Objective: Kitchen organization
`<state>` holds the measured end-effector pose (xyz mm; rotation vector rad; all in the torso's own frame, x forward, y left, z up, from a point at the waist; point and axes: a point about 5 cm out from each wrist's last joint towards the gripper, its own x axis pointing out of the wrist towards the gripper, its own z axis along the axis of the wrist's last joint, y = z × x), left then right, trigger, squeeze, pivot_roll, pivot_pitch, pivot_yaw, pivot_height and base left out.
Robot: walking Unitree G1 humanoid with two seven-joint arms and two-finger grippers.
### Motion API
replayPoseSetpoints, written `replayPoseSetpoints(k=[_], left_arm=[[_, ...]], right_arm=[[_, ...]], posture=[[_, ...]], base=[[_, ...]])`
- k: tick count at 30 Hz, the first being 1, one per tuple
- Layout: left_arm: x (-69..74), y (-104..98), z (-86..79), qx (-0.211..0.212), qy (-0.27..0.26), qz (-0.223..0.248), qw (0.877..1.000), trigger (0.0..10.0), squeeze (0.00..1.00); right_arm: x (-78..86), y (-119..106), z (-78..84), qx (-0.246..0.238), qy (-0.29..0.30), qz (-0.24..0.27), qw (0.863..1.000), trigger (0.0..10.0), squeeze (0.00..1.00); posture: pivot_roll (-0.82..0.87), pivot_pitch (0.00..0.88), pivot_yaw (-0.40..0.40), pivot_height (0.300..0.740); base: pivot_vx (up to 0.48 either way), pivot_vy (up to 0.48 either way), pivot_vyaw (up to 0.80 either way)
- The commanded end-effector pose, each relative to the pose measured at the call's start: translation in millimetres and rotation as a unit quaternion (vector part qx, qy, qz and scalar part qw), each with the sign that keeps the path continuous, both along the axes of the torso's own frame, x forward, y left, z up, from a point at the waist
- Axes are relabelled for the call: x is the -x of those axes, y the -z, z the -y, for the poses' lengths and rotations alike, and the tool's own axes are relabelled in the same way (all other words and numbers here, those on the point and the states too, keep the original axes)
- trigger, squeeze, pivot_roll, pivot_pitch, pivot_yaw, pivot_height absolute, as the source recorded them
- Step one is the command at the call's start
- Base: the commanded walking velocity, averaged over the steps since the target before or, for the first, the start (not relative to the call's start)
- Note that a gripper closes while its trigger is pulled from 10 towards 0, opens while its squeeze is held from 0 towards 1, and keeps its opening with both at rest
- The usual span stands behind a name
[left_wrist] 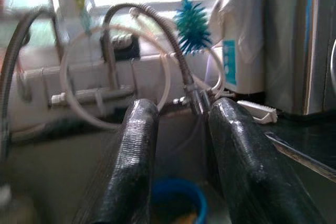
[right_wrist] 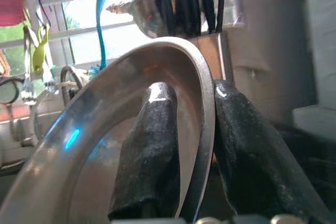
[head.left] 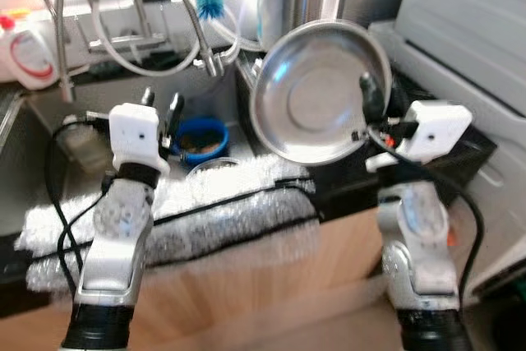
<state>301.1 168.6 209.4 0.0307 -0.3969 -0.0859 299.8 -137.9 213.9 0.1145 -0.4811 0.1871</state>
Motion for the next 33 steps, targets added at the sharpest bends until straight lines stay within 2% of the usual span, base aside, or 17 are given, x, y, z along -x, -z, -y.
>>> replayPoseSetpoints(k=[1,2,3,4,5,6,9,11,13,16,18,21,23,26,30,31,33], left_arm=[[-2.8,2,-10.9,0.048,0.003,-0.025,0.999,10.0,0.00],[-3.2,3,-11.2,0.071,0.014,-0.031,0.997,10.0,0.00],[-3.2,3,-11.2,0.071,0.014,-0.031,0.997,10.0,0.00],[-3.1,1,-12.1,0.132,0.048,-0.041,0.989,10.0,0.00],[-2.7,0,-12.9,0.150,0.058,-0.041,0.986,10.0,0.00],[-1.4,-2,-14.0,0.180,0.081,-0.039,0.979,10.0,1.00],[-0.2,-3,-15.8,0.216,0.099,-0.039,0.971,10.0,1.00],[2.8,-4,-12.3,0.246,0.150,-0.047,0.957,10.0,1.00],[3.8,-5,-11.4,0.247,0.161,-0.046,0.954,10.0,1.00],[7.4,-10,-8.8,0.261,0.197,-0.046,0.944,10.0,1.00],[11.3,-8,-4.6,0.254,0.238,-0.062,0.935,10.0,1.00],[12.8,-7,-2.0,0.248,0.253,-0.069,0.933,10.0,1.00],[17.6,-5,4.8,0.237,0.290,-0.090,0.923,10.0,1.00],[18.8,-4,7.6,0.223,0.301,-0.104,0.921,10.0,1.00],[16.3,-1,8.2,0.209,0.295,-0.115,0.925,10.0,1.00],[15.5,0,8.6,0.204,0.294,-0.118,0.926,10.0,0.00],[14.7,1,9.3,0.196,0.292,-0.121,0.928,10.0,0.00]], right_arm=[[-0.4,-2,-3.8,-0.022,-0.023,-0.002,0.999,10.0,0.00],[-0.5,-1,-4.2,-0.025,-0.028,-0.004,0.999,10.0,0.00],[-0.5,-1,-4.2,-0.025,-0.028,-0.004,0.999,10.0,0.00],[-0.1,-1,-5.7,-0.026,-0.037,-0.007,0.999,10.0,0.00],[0.2,-1,-6.1,-0.025,-0.040,-0.007,0.999,10.0,0.00],[0.4,-1,-6.9,-0.021,-0.042,-0.007,0.999,10.0,0.00],[0.2,-1,-8.1,-0.018,-0.045,-0.007,0.999,10.0,0.00],[-0.1,-1,-10.8,-0.001,-0.052,-0.008,0.999,10.0,0.00],[-0.1,-1,-11.5,0.004,-0.054,-0.008,0.999,10.0,0.00],[-0.1,-1,-13.6,0.016,-0.055,-0.008,0.998,10.0,0.00],[0.0,-2,-14.6,0.027,-0.052,-0.005,0.998,10.0,0.00],[0.0,-2,-15.0,0.027,-0.052,-0.005,0.998,10.0,0.00],[0.5,-3,-16.7,0.032,-0.053,-0.002,0.998,10.0,0.00],[0.8,-3,-18.0,0.034,-0.053,-0.001,0.998,10.0,0.00],[1.0,-4,-20.0,0.034,-0.054,0.001,0.998,10.0,0.00],[1.2,-4,-20.8,0.035,-0.054,0.002,0.998,10.0,0.00],[1.4,-5,-21.6,0.034,-0.056,0.003,0.998,10.0,0.00]], posture=[[-0.10,0.000,0.038,0.740],[-0.09,0.000,0.037,0.740],[-0.09,0.000,0.037,0.740],[-0.09,0.000,0.035,0.740],[-0.09,0.000,0.035,0.740],[-0.09,0.000,0.035,0.740],[-0.09,0.000,0.035,0.740],[-0.09,0.000,0.035,0.740],[-0.09,0.000,0.035,0.740],[-0.09,0.000,0.036,0.740],[-0.09,0.000,0.040,0.740],[-0.09,0.000,0.040,0.740],[-0.09,0.001,0.044,0.740],[-0.08,0.005,0.051,0.740],[-0.08,0.007,0.056,0.740],[-0.08,0.009,0.059,0.740],[-0.08,0.009,0.061,0.740]], base=[[0.000,0.000,0.00],[0.000,0.000,0.00],[0.000,0.000,0.00],[0.000,0.000,0.00],[0.000,0.000,0.00],[0.000,0.000,0.00],[0.000,0.000,0.00],[0.000,0.000,0.00],[0.000,0.000,0.00],[0.000,0.000,0.00],[0.000,0.000,0.00],[0.000,0.000,0.00],[0.000,0.000,0.00],[0.000,0.000,0.00],[0.000,0.000,0.00],[0.000,0.000,0.00],[0.000,0.000,0.00]])
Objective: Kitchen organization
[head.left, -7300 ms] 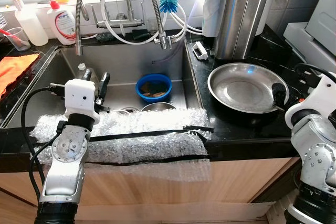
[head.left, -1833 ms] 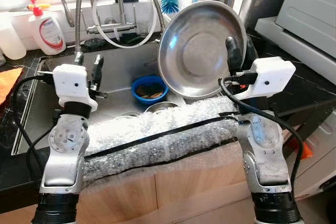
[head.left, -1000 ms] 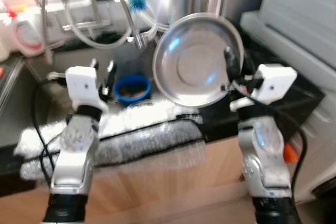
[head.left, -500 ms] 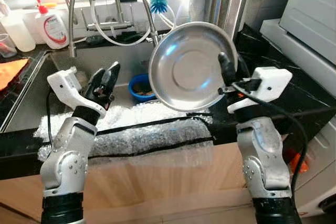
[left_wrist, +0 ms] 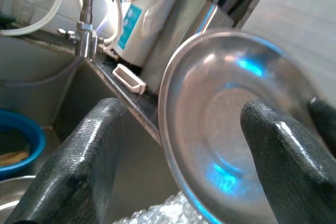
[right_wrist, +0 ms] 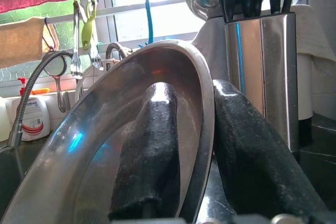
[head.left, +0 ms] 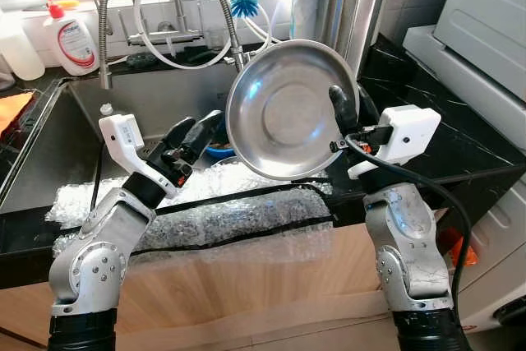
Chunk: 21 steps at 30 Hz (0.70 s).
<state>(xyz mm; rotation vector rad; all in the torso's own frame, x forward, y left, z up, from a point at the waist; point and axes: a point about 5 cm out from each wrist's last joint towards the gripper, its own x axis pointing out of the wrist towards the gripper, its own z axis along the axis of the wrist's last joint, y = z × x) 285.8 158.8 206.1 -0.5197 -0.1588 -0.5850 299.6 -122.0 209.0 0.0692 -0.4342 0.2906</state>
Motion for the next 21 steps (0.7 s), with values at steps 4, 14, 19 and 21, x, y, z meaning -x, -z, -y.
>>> replayPoseSetpoints(k=[4,14,19,21], left_arm=[[-5.4,-2,0.8,-0.044,-0.022,0.009,0.999,10.0,0.00],[-11.5,1,4.5,-0.062,-0.047,0.011,0.997,10.0,0.00],[-12.8,3,5.9,-0.067,-0.052,0.011,0.996,10.0,0.00],[-13.2,3,6.5,-0.067,-0.053,0.012,0.996,10.0,0.00]], right_arm=[[2.6,-12,-9.4,-0.017,-0.029,0.019,0.999,10.0,0.00],[4.7,-15,-15.6,-0.024,-0.060,0.023,0.998,10.0,0.00],[5.5,-15,-20.5,-0.026,-0.077,0.021,0.996,10.0,0.00],[5.6,-15,-21.0,-0.026,-0.079,0.020,0.996,10.0,0.00]], posture=[[-0.08,0.010,0.067,0.740],[-0.08,0.011,0.061,0.740],[-0.08,0.011,0.060,0.740],[-0.08,0.011,0.060,0.740]], base=[[0.000,0.000,0.00],[0.000,0.000,0.00],[0.000,0.000,0.00],[0.000,0.000,0.00]])
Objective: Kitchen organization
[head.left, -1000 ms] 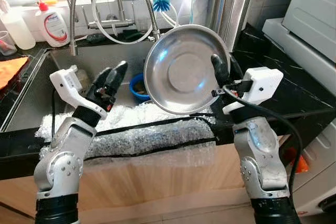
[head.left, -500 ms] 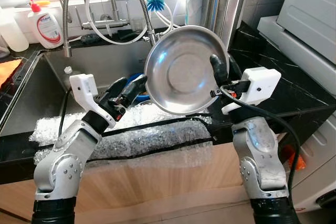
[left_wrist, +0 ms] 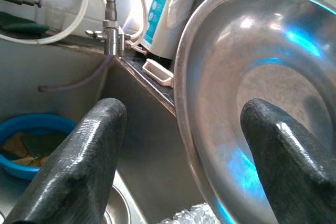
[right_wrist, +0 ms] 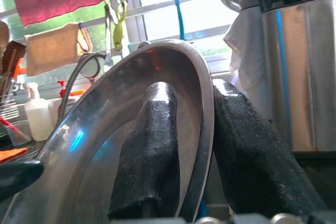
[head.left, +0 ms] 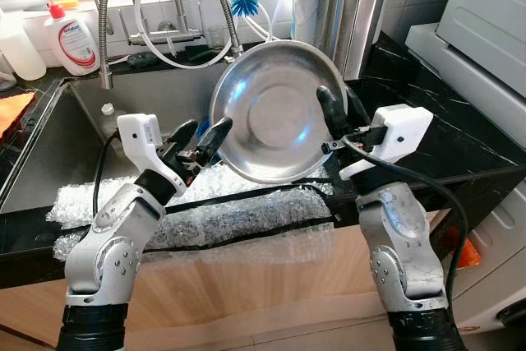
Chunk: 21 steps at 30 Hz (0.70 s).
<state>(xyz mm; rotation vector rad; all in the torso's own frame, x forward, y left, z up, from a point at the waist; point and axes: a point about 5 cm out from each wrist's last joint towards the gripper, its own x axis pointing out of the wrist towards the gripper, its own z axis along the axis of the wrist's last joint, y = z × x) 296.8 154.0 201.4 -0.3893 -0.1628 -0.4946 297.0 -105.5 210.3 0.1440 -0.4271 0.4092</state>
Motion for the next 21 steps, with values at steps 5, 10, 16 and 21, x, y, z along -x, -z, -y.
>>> replayPoseSetpoints(k=[5,10,16,21], left_arm=[[-2.8,-1.0,2.2,-0.002,-0.006,0.005,1.000,10.0,0.00],[-3.6,-1.9,2.0,0.002,-0.008,0.007,1.000,0.0,0.00],[-3.9,-2.4,3.6,0.005,-0.004,0.008,1.000,0.0,0.00],[-3.3,-1.5,5.7,0.004,0.003,0.007,1.000,0.0,0.00]], right_arm=[[3.8,-13.4,-5.4,-0.005,-0.021,0.025,0.999,10.0,0.00],[3.9,-12.2,-5.7,-0.004,-0.025,0.022,0.999,10.0,0.00],[4.6,-11.3,-7.8,-0.004,-0.033,0.019,0.999,10.0,0.00],[5.1,-11.1,-8.5,-0.004,-0.035,0.018,0.999,10.0,0.00]], posture=[[-0.08,0.008,0.057,0.740],[-0.08,0.008,0.057,0.740],[-0.08,0.009,0.059,0.740],[-0.08,0.010,0.060,0.740]], base=[[0.000,0.000,0.00],[0.000,0.000,0.00],[0.000,0.000,0.00],[0.000,0.000,0.00]])
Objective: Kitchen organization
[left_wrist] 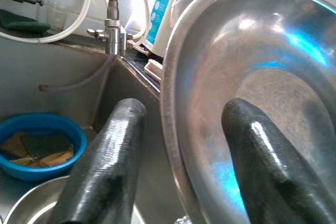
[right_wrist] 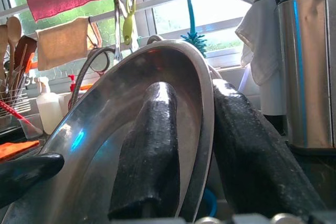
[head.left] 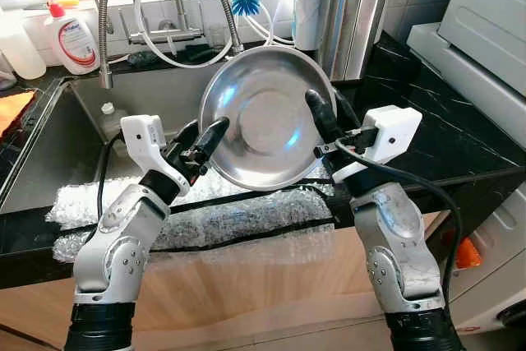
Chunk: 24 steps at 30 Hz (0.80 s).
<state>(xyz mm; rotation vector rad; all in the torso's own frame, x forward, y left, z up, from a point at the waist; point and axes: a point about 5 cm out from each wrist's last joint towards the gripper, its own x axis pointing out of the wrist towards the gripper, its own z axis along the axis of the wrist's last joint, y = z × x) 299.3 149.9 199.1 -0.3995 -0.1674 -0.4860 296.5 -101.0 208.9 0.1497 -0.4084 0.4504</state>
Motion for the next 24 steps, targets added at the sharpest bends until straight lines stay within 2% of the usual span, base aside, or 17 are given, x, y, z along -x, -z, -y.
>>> replayPoseSetpoints(k=[1,24], left_arm=[[-0.8,-3.8,1.6,-0.002,0.007,0.007,1.000,0.0,0.00],[-0.9,-4.6,3.7,0.001,0.012,0.010,1.000,0.0,0.00]], right_arm=[[4.5,-12.6,-4.0,-0.008,-0.014,0.026,1.000,10.0,0.00],[4.5,-11.8,-4.7,-0.005,-0.018,0.023,1.000,10.0,0.00]], posture=[[-0.08,0.010,0.060,0.740],[-0.08,0.008,0.058,0.740]], base=[[0.000,0.000,0.00],[0.000,0.000,0.00]])
